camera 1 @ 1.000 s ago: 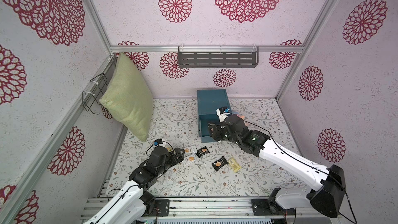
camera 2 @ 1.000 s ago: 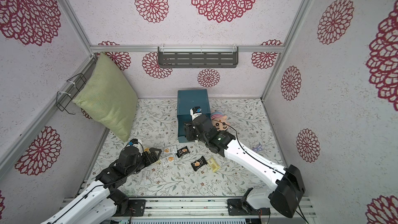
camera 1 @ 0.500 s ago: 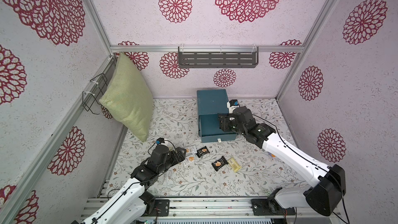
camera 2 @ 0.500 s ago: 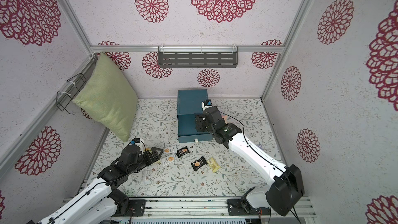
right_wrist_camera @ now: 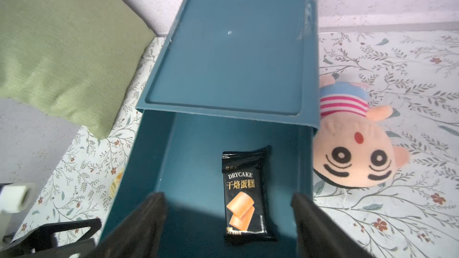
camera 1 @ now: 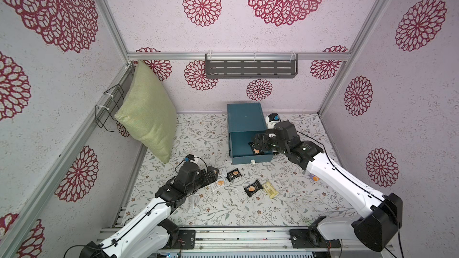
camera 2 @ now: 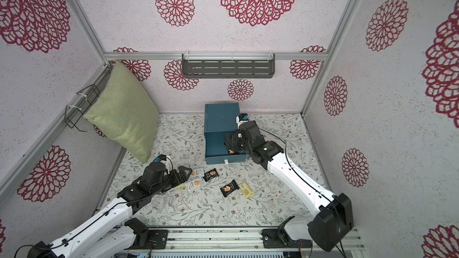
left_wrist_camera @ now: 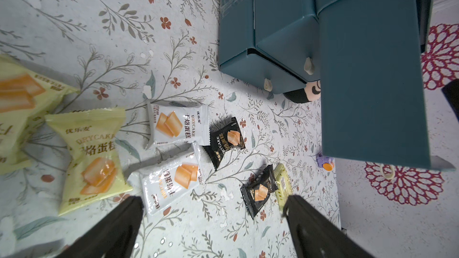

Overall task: Place the cookies into the drawer by color
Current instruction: Place the cookie in the drawer, then adjust the cookie at the center of the board.

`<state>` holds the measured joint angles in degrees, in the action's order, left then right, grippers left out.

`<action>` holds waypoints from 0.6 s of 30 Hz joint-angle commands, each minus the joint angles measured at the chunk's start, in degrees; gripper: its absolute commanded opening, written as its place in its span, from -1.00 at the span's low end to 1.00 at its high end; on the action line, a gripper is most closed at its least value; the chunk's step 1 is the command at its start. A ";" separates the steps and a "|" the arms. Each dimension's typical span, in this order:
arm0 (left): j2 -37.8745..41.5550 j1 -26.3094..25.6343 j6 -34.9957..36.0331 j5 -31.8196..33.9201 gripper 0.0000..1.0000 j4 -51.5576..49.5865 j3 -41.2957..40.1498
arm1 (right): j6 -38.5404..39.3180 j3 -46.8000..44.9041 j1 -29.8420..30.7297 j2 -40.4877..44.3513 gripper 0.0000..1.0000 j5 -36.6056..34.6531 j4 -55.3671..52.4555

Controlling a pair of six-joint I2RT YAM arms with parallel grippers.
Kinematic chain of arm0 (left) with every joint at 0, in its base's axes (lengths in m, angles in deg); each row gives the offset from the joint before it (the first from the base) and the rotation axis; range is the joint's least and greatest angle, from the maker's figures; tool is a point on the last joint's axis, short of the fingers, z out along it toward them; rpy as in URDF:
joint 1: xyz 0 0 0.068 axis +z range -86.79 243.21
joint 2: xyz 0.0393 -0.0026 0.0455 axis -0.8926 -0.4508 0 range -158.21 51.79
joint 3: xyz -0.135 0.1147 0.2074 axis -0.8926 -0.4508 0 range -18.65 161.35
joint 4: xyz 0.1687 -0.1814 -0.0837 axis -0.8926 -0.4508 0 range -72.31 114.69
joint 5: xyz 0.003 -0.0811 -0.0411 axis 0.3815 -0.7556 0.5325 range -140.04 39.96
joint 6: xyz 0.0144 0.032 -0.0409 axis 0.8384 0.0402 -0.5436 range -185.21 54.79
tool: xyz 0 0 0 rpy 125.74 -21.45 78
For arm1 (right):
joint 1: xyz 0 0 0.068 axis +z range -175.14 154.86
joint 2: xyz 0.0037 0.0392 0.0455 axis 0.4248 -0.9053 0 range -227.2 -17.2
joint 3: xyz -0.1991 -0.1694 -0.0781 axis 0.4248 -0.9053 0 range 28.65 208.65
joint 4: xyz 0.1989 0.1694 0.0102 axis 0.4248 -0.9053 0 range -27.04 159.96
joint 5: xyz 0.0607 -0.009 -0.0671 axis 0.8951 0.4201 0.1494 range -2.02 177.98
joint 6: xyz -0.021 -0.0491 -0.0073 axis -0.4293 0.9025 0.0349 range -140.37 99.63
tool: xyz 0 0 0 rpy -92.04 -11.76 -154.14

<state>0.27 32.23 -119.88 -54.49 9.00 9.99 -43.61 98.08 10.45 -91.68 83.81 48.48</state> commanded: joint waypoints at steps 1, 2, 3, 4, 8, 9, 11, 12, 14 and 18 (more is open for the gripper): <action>-3.29 -1.50 3.18 -0.59 0.95 2.50 2.36 | -0.12 -3.00 -0.53 7.90 0.98 -1.15 -0.43; -4.84 -1.77 4.25 -0.27 0.95 2.72 2.86 | -0.41 -4.62 -0.66 9.78 0.98 -1.69 -0.41; -6.36 -2.04 5.35 0.15 0.95 2.83 3.52 | -0.69 -6.35 -0.77 11.72 0.98 -2.25 -0.41; -7.53 -2.23 6.42 0.47 0.95 3.22 3.99 | -0.96 -7.80 -0.83 13.45 0.98 -2.74 -0.41; -13.49 -2.94 10.63 1.17 0.95 7.15 5.81 | -2.13 -13.81 -1.18 20.49 0.98 -4.29 -0.14; -15.74 -2.93 11.06 0.50 0.95 8.56 6.42 | -2.53 -15.05 -1.23 22.05 0.98 -4.40 -0.15; -19.75 -2.94 11.36 -2.68 0.98 11.08 8.24 | -3.09 -16.89 -1.32 24.27 0.98 -4.27 -0.28; -22.13 -2.94 10.45 -4.95 0.94 13.31 8.84 | -3.29 -17.75 -1.32 25.10 0.98 -4.20 -0.45; -26.15 -2.97 8.65 -8.17 0.85 17.58 9.48 | -3.56 -18.89 -1.38 26.14 0.98 -4.31 -0.96; -33.47 -2.96 7.06 -10.53 0.63 23.05 11.07 | -4.13 -21.16 -1.58 27.83 0.98 -4.54 -1.67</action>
<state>-30.07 29.69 -112.21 -61.37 25.20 19.78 -46.41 77.62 9.38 -65.32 80.53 46.87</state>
